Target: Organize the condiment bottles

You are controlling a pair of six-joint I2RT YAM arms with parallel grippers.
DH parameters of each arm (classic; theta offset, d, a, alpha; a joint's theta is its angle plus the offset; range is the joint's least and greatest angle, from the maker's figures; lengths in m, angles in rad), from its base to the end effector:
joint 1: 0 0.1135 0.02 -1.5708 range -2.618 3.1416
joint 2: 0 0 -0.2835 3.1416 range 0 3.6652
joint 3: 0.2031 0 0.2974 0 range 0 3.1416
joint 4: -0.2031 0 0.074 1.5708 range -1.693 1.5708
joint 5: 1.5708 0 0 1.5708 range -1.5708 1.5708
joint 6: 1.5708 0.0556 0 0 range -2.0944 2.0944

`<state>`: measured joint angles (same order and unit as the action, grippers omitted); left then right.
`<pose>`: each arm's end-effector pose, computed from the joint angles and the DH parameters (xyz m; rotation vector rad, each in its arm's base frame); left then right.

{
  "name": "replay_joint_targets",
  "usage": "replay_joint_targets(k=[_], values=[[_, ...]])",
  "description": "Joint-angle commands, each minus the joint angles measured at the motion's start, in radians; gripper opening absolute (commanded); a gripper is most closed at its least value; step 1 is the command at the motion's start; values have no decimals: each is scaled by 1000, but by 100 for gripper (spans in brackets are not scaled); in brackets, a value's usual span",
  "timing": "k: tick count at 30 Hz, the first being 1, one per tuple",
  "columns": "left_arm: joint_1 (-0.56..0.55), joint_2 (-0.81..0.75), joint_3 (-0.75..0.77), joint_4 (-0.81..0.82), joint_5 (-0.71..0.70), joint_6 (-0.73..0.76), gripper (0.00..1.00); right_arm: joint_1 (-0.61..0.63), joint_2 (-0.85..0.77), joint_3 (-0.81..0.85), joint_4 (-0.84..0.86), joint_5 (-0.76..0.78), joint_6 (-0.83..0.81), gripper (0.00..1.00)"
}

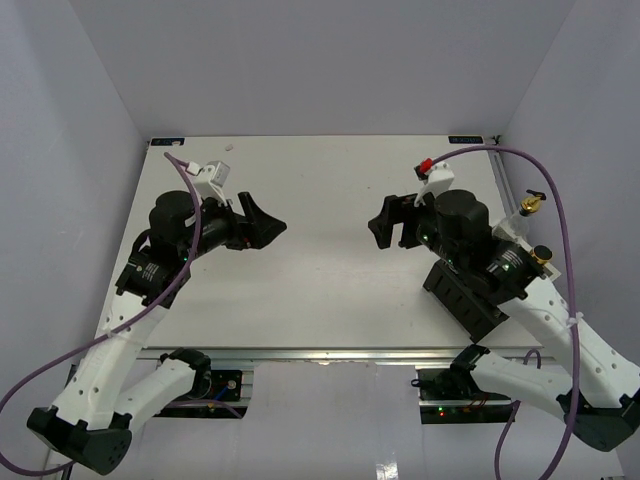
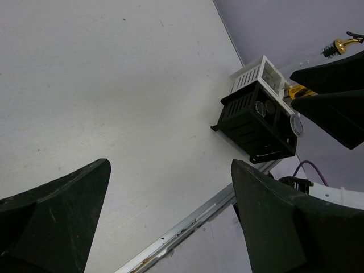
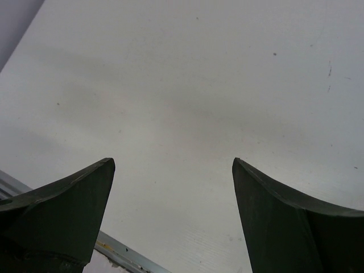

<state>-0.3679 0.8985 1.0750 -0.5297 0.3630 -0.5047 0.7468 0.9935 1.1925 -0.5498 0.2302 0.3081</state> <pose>0.2149 -0.1040 0.4019 0.1185 2.0103 -0.9207 0.1989 0.1668 0.4234 -0.2686 1.9239 0.4877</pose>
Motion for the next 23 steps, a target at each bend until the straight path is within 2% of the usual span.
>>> replay_joint_targets(k=[1,10,23], values=[[-49,-61,-37,49,-28,-11,98,11,-125,-57,138,55,14,90],[-99,-94,-100,32,-47,-1,98,13,-170,-91,123,75,15,90],[-106,-116,-99,16,-50,-9,98,11,-190,-117,125,57,42,90]])
